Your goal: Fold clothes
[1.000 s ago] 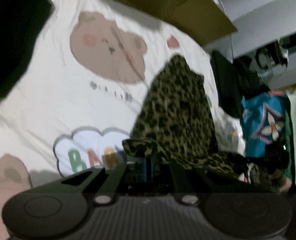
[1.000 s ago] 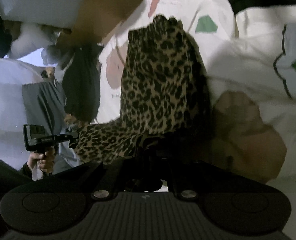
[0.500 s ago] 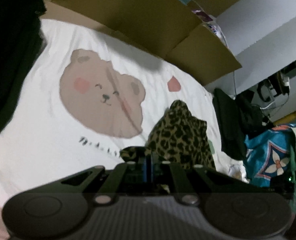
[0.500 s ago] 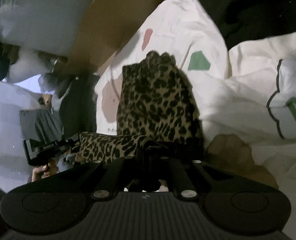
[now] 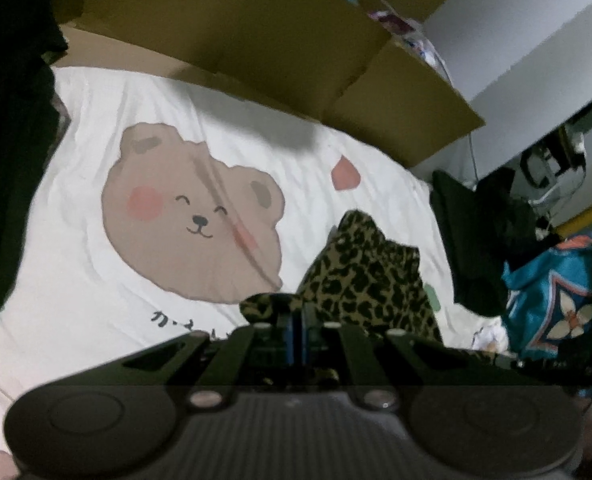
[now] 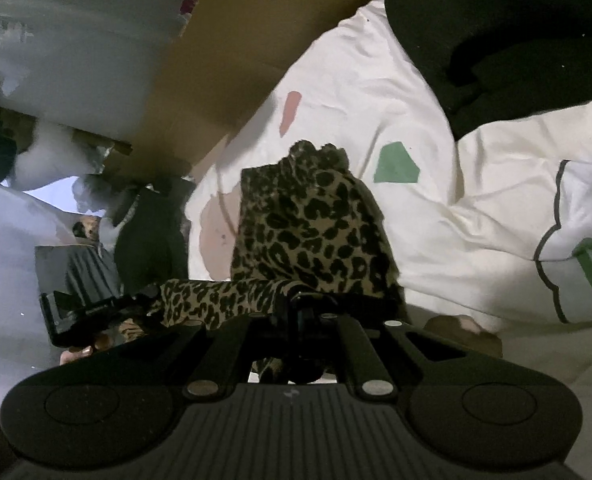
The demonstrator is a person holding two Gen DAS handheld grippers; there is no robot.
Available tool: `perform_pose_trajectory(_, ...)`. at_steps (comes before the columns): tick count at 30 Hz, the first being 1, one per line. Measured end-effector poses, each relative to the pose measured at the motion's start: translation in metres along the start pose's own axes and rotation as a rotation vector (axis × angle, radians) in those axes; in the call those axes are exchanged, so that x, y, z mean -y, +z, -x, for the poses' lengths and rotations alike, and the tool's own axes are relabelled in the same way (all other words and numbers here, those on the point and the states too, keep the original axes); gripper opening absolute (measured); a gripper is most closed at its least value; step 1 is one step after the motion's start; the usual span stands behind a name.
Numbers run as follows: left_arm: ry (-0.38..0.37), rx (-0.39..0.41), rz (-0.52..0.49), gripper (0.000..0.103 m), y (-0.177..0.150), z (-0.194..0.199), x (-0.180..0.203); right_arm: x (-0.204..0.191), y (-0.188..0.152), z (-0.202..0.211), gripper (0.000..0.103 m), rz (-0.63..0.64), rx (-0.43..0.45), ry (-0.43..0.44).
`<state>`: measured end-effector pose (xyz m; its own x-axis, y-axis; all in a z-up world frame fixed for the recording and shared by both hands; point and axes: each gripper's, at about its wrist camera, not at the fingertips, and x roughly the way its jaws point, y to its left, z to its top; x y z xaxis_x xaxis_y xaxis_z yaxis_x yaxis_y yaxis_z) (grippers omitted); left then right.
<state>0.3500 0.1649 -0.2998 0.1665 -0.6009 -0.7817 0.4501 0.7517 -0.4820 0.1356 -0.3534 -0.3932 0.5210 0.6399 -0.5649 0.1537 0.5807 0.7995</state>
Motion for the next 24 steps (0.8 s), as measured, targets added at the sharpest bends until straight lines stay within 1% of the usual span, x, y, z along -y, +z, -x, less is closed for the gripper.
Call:
perform_pose_trajectory(2, -0.005, 0.012, 0.015, 0.004, 0.004, 0.004, -0.001, 0.001, 0.002, 0.001, 0.002, -0.005, 0.009, 0.005)
perform_pose_trajectory(5, 0.020, 0.017, -0.034, 0.004, 0.008, -0.001, 0.005, 0.003, 0.009, 0.000, 0.002, 0.000, 0.018, 0.002)
perform_pose_trajectory(9, 0.070, 0.003, -0.108, 0.004, 0.009, -0.024, 0.011, 0.006, 0.018, -0.007, 0.002, 0.032, 0.026, -0.031)
perform_pose_trajectory(13, 0.086, -0.008, -0.139, 0.004, 0.012, -0.049, 0.010, 0.016, 0.025, -0.018, 0.002, 0.037, 0.015, -0.077)
perform_pose_trajectory(21, 0.115, -0.037, -0.109, 0.004, 0.010, -0.080, -0.008, 0.034, 0.033, -0.038, 0.003, 0.021, 0.007, -0.130)
perform_pose_trajectory(24, 0.127, -0.044, -0.115, 0.004, 0.010, -0.089, -0.010, 0.040, 0.033, -0.045, 0.003, 0.012, 0.007, -0.143)
